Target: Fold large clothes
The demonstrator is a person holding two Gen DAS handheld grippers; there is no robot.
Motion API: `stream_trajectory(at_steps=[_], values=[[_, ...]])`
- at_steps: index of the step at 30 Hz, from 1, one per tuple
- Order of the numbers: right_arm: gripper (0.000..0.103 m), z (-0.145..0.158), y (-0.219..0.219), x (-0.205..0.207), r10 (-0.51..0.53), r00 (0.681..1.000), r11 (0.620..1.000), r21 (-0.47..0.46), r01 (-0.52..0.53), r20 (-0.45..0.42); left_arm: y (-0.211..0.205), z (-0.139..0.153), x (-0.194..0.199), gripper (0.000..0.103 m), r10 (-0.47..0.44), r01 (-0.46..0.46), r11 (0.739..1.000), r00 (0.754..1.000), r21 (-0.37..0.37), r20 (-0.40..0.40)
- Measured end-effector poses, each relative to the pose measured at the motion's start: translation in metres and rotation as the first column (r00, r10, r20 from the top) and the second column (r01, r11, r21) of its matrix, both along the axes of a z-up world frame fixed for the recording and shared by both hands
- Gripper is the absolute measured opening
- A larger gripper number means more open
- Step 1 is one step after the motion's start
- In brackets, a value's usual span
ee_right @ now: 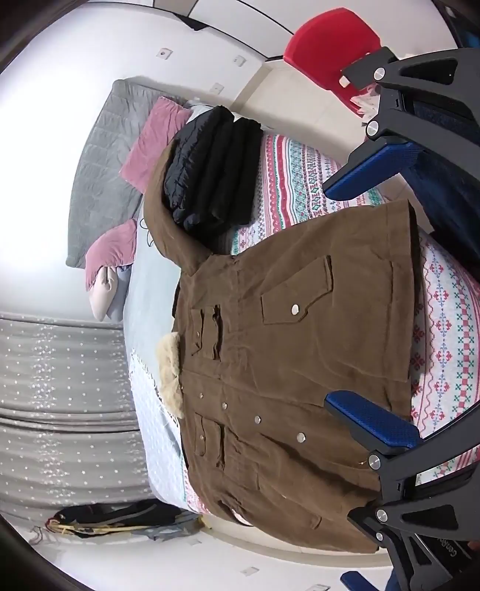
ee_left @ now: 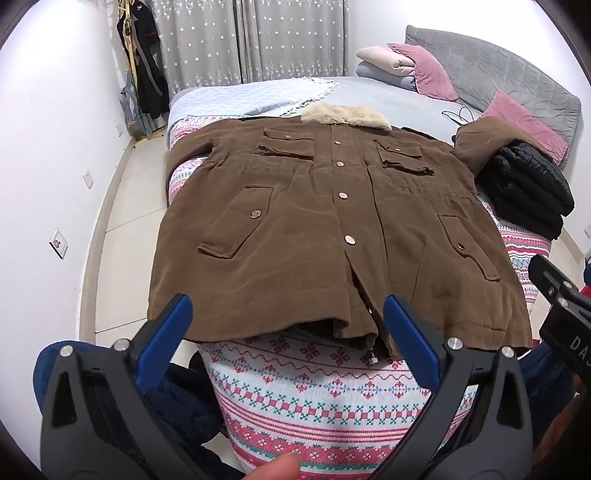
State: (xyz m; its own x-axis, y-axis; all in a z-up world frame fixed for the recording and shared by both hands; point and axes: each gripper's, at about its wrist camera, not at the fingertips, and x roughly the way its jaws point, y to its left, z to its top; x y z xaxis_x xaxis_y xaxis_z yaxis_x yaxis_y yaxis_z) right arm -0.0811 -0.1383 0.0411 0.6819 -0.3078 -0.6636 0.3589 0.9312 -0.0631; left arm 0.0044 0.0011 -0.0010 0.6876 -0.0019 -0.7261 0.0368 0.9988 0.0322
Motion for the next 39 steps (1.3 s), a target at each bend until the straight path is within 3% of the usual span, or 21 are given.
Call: stream_trajectory(at_steps=[15,28,33,39], values=[[0.103,0.004,-0.006,-0.002,-0.060,0.998,0.998,-0.015,0.060,0.015,-0.008,-0.002,0.001,0.103,-0.024,0.024,1.000,1.000,-0.012,-0.012],[0.103,0.001,-0.009,0.000,-0.064,0.998,0.998,0.021,0.064,0.019,-0.013,-0.005,0.004,0.103,-0.031,0.033,0.998,0.999,0.057,-0.042],[0.103,-0.001,-0.010,0.000,-0.064,0.998,0.998,0.024,0.064,0.000,-0.013,-0.005,0.003,0.103,-0.034,0.035,0.998,0.999,0.048,-0.014],[0.103,-0.001,-0.008,0.000,-0.074,0.997,0.997,-0.009,0.074,-0.001,-0.016,-0.006,0.002,0.103,-0.032,0.028,0.996,0.998,0.088,0.045]])
